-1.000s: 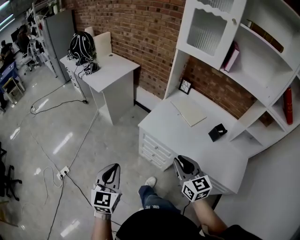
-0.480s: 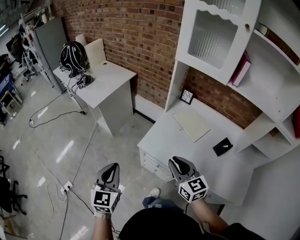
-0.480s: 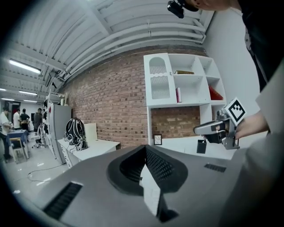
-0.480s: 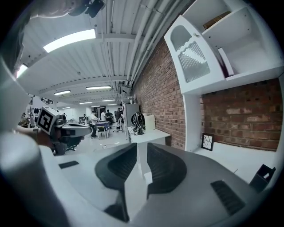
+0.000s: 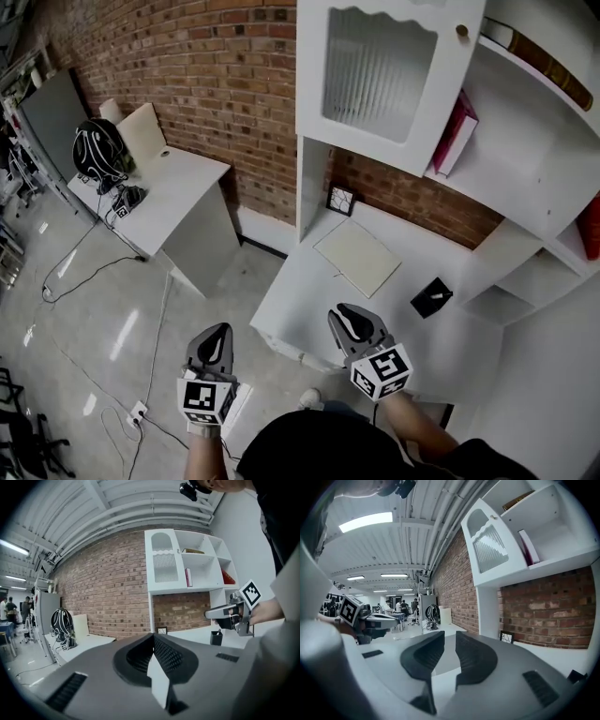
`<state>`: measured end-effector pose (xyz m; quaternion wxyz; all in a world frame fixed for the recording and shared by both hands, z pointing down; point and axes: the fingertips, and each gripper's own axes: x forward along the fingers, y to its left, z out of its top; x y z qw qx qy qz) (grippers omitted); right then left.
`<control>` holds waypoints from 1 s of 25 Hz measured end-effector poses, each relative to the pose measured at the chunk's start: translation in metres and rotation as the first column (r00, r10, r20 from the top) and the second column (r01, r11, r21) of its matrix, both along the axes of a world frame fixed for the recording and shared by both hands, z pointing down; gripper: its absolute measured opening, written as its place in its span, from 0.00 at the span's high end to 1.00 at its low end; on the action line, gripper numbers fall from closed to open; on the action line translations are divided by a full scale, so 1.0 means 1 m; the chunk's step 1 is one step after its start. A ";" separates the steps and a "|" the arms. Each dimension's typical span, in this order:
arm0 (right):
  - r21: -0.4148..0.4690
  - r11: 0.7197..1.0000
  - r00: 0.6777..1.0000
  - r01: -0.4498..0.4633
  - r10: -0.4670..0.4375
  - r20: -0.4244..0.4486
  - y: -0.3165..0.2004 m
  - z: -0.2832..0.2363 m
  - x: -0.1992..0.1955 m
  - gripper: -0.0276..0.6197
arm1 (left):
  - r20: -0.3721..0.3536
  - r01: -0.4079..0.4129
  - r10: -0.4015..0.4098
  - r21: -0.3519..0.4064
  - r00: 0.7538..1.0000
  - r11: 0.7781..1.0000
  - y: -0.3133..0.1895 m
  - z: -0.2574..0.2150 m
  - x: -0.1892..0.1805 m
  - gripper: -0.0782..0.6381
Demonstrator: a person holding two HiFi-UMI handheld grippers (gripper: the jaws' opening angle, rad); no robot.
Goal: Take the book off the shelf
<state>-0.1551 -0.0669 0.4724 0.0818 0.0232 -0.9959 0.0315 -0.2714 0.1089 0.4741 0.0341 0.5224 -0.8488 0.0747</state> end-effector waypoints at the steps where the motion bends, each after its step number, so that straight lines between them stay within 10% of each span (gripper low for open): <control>1: 0.001 1.000 1.000 -0.015 0.015 0.005 -0.009 -0.003 -0.001 0.86 | 0.003 -0.014 0.014 0.000 1.000 1.000 -0.011 -0.001 -0.003 0.88; 15: 0.005 0.956 0.954 -0.292 0.291 0.065 -0.111 -0.030 0.023 0.85 | 0.013 -0.244 0.244 -0.026 0.970 0.969 -0.122 -0.001 -0.001 0.88; 25: 0.046 0.859 0.857 -0.509 0.502 0.117 -0.168 -0.068 0.033 0.83 | 0.006 -0.454 0.455 -0.037 0.890 0.890 -0.198 0.003 -0.013 0.88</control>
